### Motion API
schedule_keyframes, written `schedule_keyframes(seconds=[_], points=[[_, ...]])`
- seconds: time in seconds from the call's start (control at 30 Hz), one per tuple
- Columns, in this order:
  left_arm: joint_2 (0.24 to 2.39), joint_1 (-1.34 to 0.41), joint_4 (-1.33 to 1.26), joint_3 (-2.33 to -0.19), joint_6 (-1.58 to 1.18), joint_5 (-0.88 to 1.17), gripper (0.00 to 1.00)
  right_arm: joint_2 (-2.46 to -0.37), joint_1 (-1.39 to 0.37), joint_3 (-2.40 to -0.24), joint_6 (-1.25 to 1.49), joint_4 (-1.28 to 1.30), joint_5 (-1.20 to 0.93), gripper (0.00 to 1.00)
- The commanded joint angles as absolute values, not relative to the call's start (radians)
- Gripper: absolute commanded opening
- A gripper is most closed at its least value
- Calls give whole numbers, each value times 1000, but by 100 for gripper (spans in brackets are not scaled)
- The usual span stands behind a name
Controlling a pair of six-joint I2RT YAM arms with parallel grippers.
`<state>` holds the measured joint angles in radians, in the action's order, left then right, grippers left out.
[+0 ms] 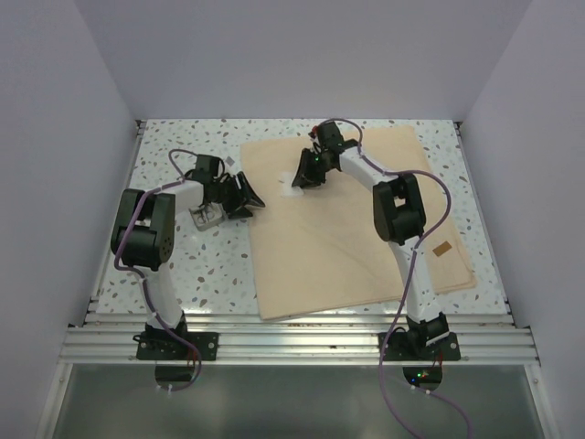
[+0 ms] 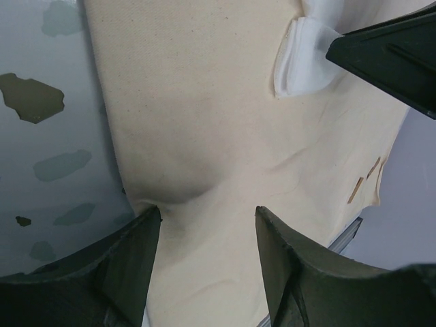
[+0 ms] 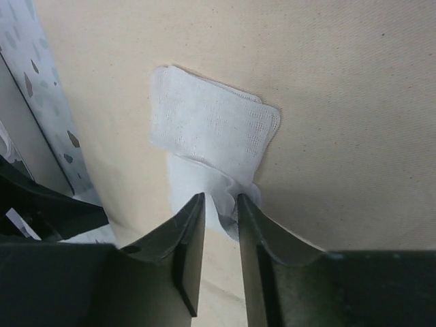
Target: Prepare the surgical pack
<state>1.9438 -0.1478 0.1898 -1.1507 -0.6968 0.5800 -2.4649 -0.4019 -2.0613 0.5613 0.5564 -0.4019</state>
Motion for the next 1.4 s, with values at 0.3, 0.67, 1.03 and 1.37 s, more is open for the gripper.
schedule_keyframes(seconds=[0.3, 0.67, 1.03, 1.37], points=[[1934, -161, 198, -1164, -695, 551, 63, -2393, -387, -2088, 422, 693, -321, 49], [1931, -161, 195, -1146, -693, 549, 63, -2418, -390, -2054, 433, 646, -367, 46], [1940, -166, 166, -1127, -707, 561, 63, -2448, -414, -2071, 445, 621, -379, 38], [1940, -166, 163, -1126, -703, 563, 63, -2465, -431, -2077, 476, 598, -379, 26]])
